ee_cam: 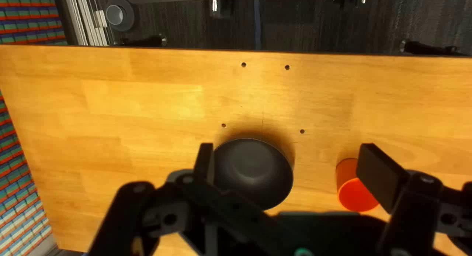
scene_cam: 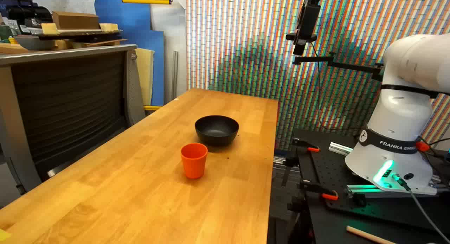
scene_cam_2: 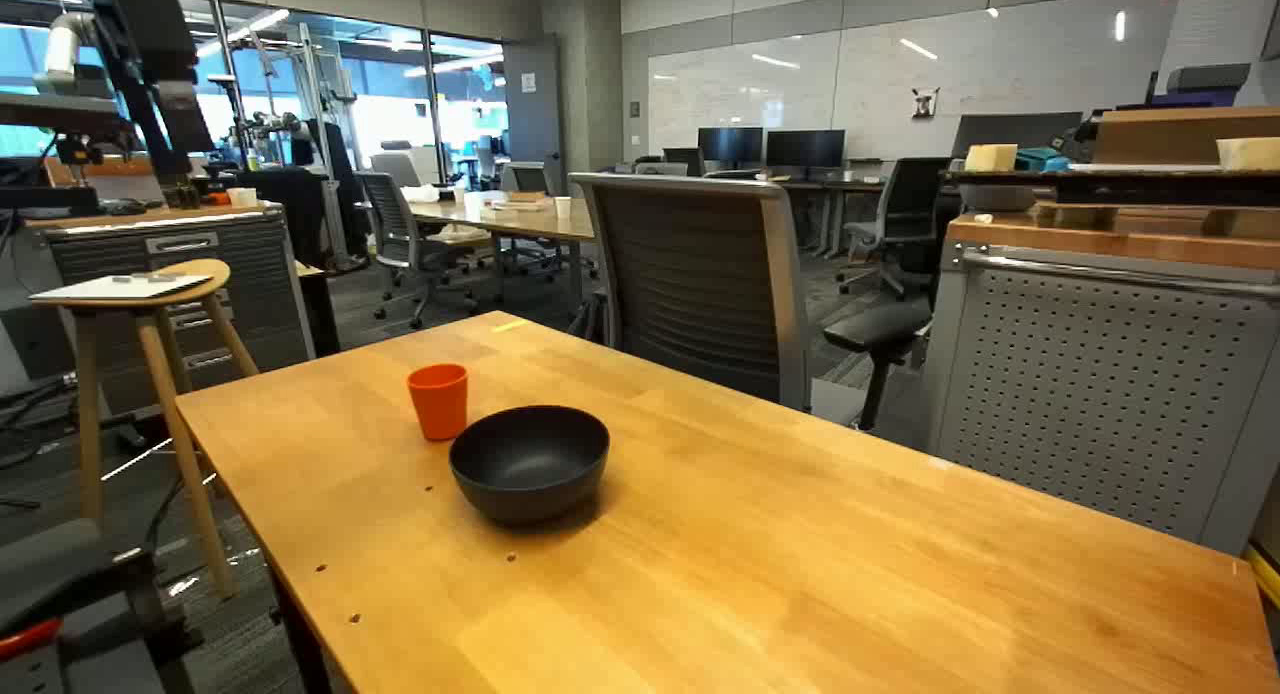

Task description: Pick up the orange cup and place it in the black bowl.

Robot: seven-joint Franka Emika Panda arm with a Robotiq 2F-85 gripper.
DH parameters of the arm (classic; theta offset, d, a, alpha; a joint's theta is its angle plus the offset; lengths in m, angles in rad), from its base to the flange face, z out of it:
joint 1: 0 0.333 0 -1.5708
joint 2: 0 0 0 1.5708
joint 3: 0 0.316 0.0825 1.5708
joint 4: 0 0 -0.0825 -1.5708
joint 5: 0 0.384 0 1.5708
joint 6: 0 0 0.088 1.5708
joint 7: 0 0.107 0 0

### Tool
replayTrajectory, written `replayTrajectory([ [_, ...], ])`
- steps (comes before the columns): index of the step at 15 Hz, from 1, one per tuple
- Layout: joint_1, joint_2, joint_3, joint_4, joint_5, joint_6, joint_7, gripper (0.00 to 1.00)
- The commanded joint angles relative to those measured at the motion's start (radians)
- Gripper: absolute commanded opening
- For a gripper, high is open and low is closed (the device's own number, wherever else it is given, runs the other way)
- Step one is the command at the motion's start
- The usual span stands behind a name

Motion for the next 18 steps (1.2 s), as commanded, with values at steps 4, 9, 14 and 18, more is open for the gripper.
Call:
replayTrajectory([
  [4, 0.011, 0.0, -0.008, 0.008, -0.007, -0.002, 0.007, 1.0],
  [9, 0.005, 0.182, 0.049, 0.091, -0.064, 0.036, 0.004, 1.0],
  [14, -0.035, 0.459, 0.176, 0.167, -0.061, 0.205, -0.005, 1.0],
  [18, -0.088, 0.706, 0.237, 0.274, -0.13, 0.325, 0.052, 1.0],
])
